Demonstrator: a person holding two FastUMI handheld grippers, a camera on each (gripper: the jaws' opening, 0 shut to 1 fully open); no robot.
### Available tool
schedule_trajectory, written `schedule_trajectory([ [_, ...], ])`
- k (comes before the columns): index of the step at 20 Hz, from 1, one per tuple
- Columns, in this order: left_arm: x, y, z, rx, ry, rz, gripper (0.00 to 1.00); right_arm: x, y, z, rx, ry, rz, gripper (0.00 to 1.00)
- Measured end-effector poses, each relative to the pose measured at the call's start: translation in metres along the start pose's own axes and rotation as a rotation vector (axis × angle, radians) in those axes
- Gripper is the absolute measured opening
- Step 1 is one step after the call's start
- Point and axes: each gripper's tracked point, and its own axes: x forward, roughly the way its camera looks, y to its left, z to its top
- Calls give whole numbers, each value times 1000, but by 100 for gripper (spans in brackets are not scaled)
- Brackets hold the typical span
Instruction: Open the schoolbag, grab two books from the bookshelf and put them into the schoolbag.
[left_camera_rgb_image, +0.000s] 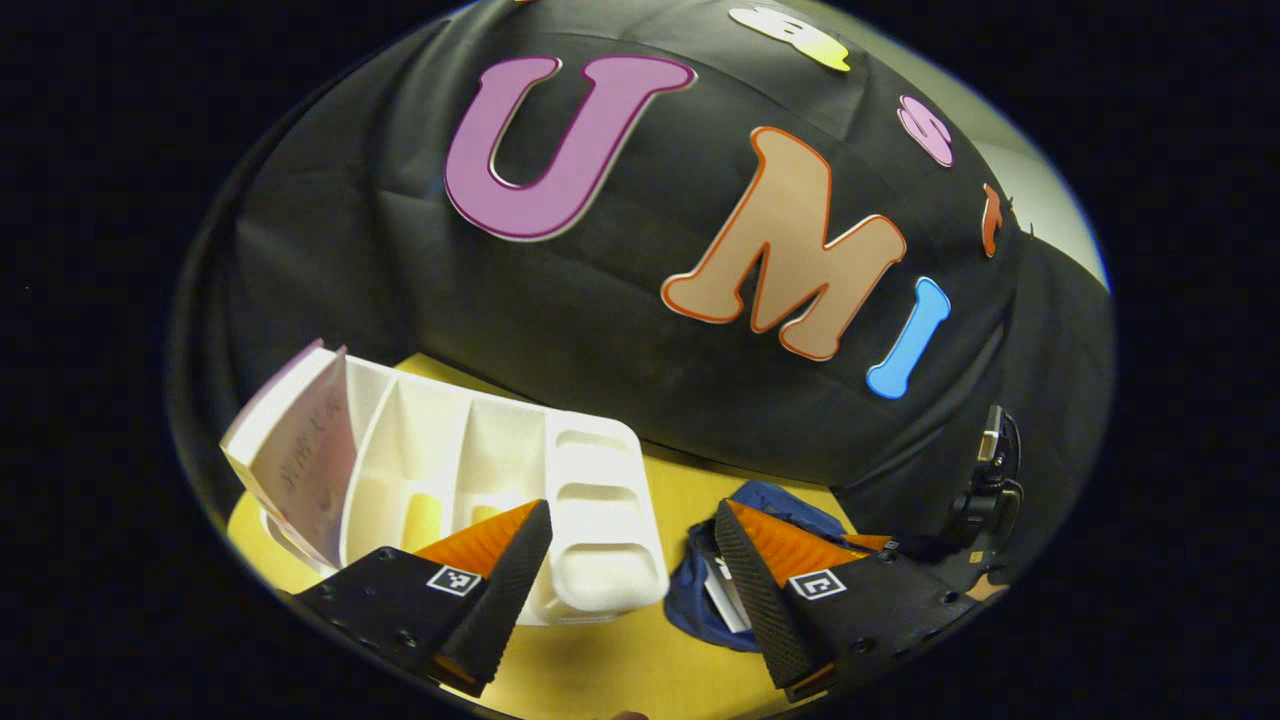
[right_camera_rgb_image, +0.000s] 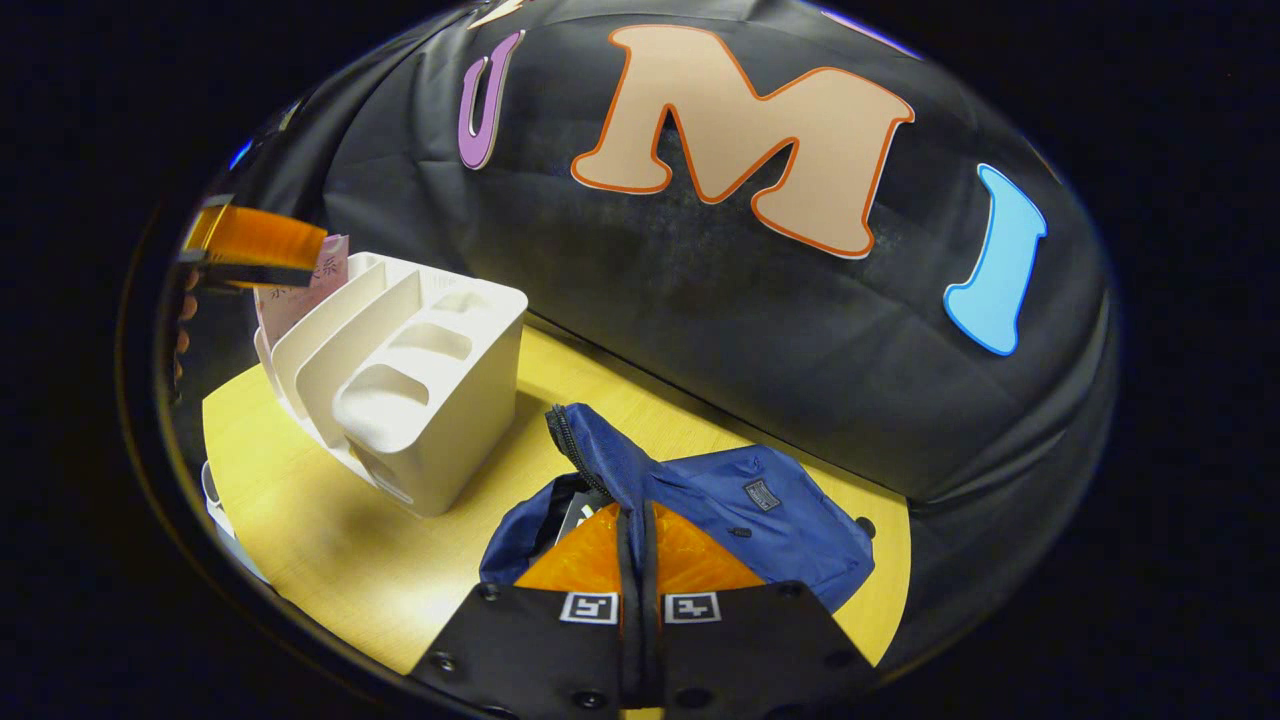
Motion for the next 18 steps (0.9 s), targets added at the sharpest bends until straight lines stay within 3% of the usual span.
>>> schedule_trajectory([
  [7,-21,91,49,112,0,133,95,-1,3,1,-22,31,-60,3],
  [13,-24,158,52,87,144,183,95,-3,9,-3,-35,63,-108,2],
  [18,-10,203,42,126,262,243,94,-11,9,-10,-34,82,-141,3],
])
